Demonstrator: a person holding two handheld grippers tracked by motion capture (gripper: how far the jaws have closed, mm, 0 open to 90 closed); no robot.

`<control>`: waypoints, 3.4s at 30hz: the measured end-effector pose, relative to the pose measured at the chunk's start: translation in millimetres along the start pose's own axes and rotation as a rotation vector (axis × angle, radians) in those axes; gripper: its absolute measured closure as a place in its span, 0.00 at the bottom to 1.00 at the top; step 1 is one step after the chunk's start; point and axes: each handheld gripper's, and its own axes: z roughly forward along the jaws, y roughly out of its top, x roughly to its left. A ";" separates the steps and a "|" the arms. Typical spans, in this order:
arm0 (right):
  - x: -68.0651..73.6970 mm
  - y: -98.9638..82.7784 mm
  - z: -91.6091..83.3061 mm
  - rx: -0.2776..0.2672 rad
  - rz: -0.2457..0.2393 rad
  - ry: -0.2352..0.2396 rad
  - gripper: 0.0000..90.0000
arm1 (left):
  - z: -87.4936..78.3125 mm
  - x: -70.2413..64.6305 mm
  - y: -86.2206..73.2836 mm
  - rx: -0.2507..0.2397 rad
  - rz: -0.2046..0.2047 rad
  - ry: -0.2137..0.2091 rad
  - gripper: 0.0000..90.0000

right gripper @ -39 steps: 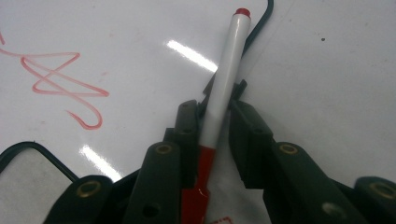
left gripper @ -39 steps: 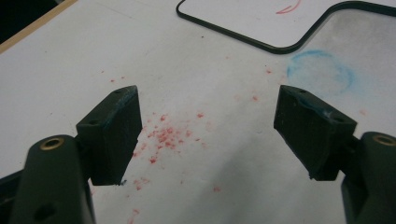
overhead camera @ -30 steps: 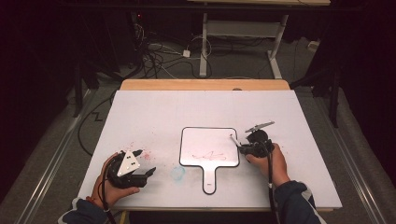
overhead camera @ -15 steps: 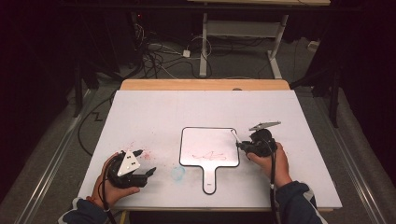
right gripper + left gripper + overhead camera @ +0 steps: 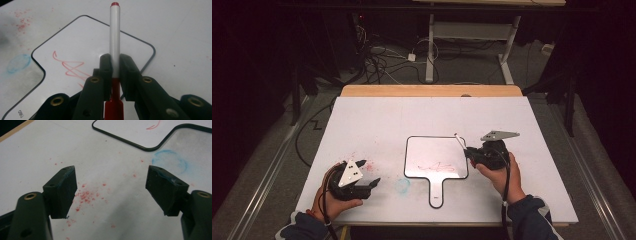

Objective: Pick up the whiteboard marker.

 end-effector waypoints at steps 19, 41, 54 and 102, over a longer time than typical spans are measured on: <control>36.8 1.3 -5.5 -0.173 -0.056 0.156 0.91 | 26.4 -19.9 51.2 -0.189 -0.170 -0.292 0.39; 66.8 -6.1 11.7 -0.184 -0.153 0.270 0.91 | 61.1 -36.7 100.5 -0.327 -0.290 -0.489 0.59; 75.4 -8.7 15.2 -0.201 -0.191 0.261 0.91 | 71.5 -45.3 106.2 -0.345 -0.311 -0.531 0.82; 26.0 -45.2 -23.8 -0.166 -0.150 -0.094 0.31 | 82.1 -36.5 91.9 -0.188 -0.095 -0.199 0.87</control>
